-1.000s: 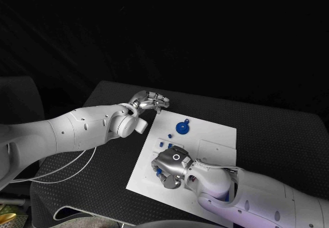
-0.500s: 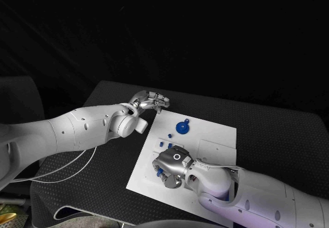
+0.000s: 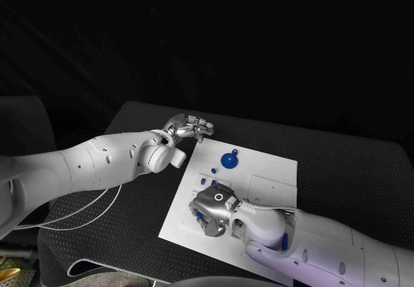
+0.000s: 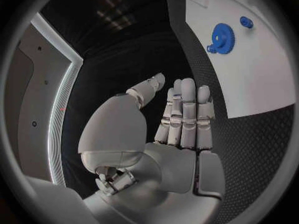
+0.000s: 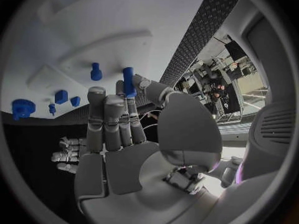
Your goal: Assemble the parts on the task board
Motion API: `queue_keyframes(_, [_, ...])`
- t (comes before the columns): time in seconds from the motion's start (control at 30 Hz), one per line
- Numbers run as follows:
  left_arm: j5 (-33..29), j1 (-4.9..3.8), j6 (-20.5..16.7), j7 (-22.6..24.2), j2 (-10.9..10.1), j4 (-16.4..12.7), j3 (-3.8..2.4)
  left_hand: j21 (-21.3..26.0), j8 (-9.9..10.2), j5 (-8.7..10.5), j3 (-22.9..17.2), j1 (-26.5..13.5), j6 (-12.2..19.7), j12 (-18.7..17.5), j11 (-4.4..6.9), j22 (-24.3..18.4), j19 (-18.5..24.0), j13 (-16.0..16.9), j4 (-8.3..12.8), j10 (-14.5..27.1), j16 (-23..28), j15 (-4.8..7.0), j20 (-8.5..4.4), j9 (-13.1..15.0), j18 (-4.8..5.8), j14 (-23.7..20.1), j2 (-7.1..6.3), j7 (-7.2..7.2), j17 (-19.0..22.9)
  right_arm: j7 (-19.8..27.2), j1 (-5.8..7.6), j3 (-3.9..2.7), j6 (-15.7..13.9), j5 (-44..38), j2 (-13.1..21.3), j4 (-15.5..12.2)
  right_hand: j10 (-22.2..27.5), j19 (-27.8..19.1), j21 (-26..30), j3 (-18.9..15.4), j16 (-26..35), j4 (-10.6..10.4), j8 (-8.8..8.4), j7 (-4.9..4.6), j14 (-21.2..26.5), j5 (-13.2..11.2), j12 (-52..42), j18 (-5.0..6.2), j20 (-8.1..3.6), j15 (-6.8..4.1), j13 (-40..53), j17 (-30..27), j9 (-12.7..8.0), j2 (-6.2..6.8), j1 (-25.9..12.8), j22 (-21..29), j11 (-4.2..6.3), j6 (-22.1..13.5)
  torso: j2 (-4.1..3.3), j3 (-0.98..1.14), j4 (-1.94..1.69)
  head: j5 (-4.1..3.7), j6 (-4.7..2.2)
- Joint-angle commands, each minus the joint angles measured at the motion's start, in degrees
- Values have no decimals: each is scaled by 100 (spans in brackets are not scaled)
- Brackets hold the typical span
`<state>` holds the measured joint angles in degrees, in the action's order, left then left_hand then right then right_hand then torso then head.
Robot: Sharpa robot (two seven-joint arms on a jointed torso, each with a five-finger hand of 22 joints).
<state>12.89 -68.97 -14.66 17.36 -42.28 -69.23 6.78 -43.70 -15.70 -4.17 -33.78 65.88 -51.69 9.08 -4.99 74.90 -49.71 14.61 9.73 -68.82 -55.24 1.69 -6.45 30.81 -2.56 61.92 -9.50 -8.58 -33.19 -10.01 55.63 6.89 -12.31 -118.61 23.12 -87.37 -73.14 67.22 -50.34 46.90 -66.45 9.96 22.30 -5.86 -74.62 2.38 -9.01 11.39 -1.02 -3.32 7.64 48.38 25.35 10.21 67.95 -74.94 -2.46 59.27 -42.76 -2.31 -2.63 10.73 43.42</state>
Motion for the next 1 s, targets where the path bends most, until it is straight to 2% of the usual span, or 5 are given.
queue_keyframes(0.03, [-24, -5, 90, 21, 12, -16, -4, 28, -36, 21, 17, -31, 11, 35, 2, 93, -34, 9, -9, 42, 31, -44, -42, -10, -81, 11, 38, -46, -10, -6, -8, 13, 144, -34, -28, 41, -300, -1, -31, 26, -1, -2, 39, -13, 30, 40, -33, 361, -18, -73, -10, 6, 9, 18, 42, -84, 8, 38, 1, 0, -6, -6, -1])
queue_keyframes(0.5, [-24, -6, 96, 5, -8, -31, -4, 30, -38, 23, 18, -34, 14, 38, 1, 94, -34, 10, -11, 46, 33, -44, -41, -12, -81, 10, 35, -46, -11, 0, -3, 35, 195, 95, -32, 122, -286, -16, -23, 40, 13, -15, 30, -18, 36, 40, -19, 361, -6, -67, -8, 2, 8, 63, 5, -79, 2, 28, 4, -5, 6, -11, 9])
queue_keyframes(0.63, [-24, -6, 99, -4, -16, -28, -4, 31, -38, 24, 19, -35, 16, 37, 1, 95, -34, 10, -11, 49, 34, -45, -41, -12, -81, 10, 32, -47, -11, 30, 13, 36, 53, 259, -32, 140, -191, -44, -4, 81, 42, -43, -34, -56, 40, 57, 46, 361, 13, -27, -27, -12, -22, 353, -130, -73, -39, -55, 1, -1, 2, -10, 12])
queue_keyframes(0.73, [-24, -6, 104, -5, -16, -23, -4, 32, -38, 25, 20, -35, 19, 37, 0, 95, -34, 10, -11, 53, 34, -45, -41, -13, -81, 9, 29, -48, -12, 42, 21, 37, -75, 306, -37, 144, 188, -72, -11, -322, 54, 12, -250, -218, 41, 67, 263, 361, 20, 124, -122, -20, -122, 667, -471, -86, -185, -418, 2, 3, 2, -10, 9])
queue_keyframes(1.0, [-24, -6, 109, -17, -21, -21, -4, 33, -39, 25, 20, -36, 20, 36, -1, 96, -33, 9, -12, 57, 36, -46, -41, -14, -81, 8, 29, -48, -12, 26, 35, 38, -256, 368, -12, 130, 617, -215, 46, -1061, 73, 339, -471, -402, 135, 102, 481, 361, 20, 288, -260, -30, -237, 687, -748, -82, -361, -837, -2, 3, 4, -18, 4])
